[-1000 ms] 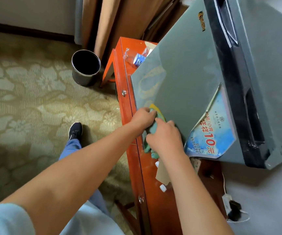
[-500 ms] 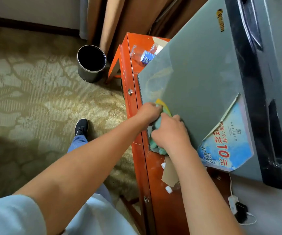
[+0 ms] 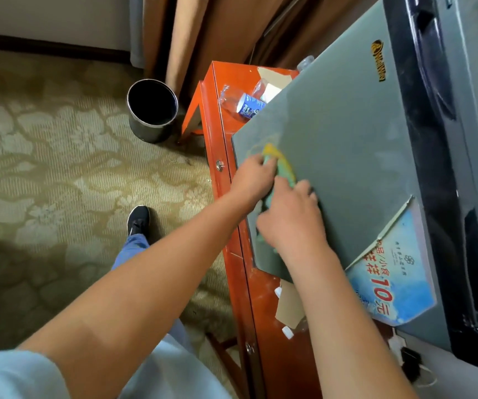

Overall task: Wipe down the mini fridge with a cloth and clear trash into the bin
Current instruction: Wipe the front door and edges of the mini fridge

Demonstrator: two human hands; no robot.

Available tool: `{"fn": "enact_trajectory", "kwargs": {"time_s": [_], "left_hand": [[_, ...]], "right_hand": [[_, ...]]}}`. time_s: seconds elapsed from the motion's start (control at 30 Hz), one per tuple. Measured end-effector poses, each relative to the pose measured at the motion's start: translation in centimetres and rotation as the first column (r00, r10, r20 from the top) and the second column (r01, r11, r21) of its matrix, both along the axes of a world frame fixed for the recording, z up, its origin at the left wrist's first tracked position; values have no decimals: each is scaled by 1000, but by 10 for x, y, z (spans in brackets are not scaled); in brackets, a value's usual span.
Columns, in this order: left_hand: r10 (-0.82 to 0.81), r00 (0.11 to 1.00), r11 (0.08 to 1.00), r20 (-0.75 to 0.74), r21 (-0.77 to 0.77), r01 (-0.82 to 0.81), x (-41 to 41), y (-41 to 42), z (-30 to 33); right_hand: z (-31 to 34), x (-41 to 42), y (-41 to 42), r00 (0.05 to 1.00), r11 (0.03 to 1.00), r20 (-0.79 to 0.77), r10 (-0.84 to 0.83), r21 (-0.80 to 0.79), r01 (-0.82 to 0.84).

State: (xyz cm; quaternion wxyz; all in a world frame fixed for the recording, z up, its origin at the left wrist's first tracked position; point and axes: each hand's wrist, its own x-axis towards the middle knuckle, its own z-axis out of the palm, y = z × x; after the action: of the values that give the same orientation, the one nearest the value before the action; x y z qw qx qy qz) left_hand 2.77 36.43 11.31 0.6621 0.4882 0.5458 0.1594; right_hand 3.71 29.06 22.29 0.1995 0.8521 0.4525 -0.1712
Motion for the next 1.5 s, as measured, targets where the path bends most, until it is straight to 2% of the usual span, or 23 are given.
{"fn": "enact_trajectory", "kwargs": {"time_s": [0.07,0.13,0.2,0.23,0.33,0.4,0.47,0.53,0.57,0.63,0.7,0.77,0.83,0.9,0.97,1.03,1.1,1.13,1.2,1.27,1.37,1.43,1.5], "left_hand": [[-106,994,983,14,-151,107,-7,-22,-15],[-116,993,982,-10,-151,113,-8,-17,-9],[-66,996,998,-58,-11,65,-4,7,16],[-4,1000,998,-21,63,5,-2,22,33],[145,972,966,185,187,-180,4,64,83],[168,961,943,219,247,-221,9,76,91],[162,963,950,215,229,-211,9,68,77],[104,989,980,101,158,-119,5,42,43],[48,998,996,37,67,-51,1,26,22],[-80,996,983,27,-162,83,-6,-4,-6],[-137,990,969,34,-204,141,-8,-12,-10],[-86,996,990,13,-109,87,-4,6,5],[25,996,1000,84,0,-25,0,34,33],[107,974,993,199,35,-116,3,64,56],[151,961,983,231,64,-170,7,81,62],[157,965,980,211,91,-179,6,77,49],[94,992,992,90,76,-101,3,54,19],[28,999,1000,39,7,-29,0,40,2],[-109,994,979,30,-171,112,-5,19,-19],[-158,987,970,28,-182,160,-7,23,-18],[-40,996,998,83,-36,43,-7,66,16],[71,979,997,193,24,-77,-6,100,43],[116,964,983,240,110,-145,-4,122,57]], "right_hand": [[0,4,-6,994,982,-81,-67,-184,51],[11,5,-1,993,984,-99,-70,-169,53],[29,6,9,996,999,-85,-35,-5,35],[38,6,14,999,993,-52,4,116,2],[61,6,25,984,855,143,107,492,-165],[58,5,27,969,788,219,116,573,-224],[42,4,24,977,850,188,104,493,-186],[24,2,16,994,954,88,71,284,-94],[15,-1,11,998,986,29,48,157,-52],[6,-4,2,998,997,-61,-11,-82,6],[11,-4,0,995,986,-88,-40,-164,25],[27,0,12,996,998,-81,-28,-64,23],[46,5,26,999,993,-38,25,120,-20],[57,7,39,993,940,62,96,322,-111],[53,4,44,984,888,129,124,428,-168],[35,-1,42,988,921,112,109,363,-143],[13,-7,33,995,984,61,74,156,-83],[4,-9,30,998,998,35,44,42,-45],[-3,-10,28,1000,988,-8,-18,-156,17],[7,-9,38,998,976,-37,-44,-216,35],[36,-4,69,999,999,-49,0,-32,-1],[48,-2,87,995,982,43,86,166,-92],[47,-4,94,976,930,158,148,312,-192]]}}
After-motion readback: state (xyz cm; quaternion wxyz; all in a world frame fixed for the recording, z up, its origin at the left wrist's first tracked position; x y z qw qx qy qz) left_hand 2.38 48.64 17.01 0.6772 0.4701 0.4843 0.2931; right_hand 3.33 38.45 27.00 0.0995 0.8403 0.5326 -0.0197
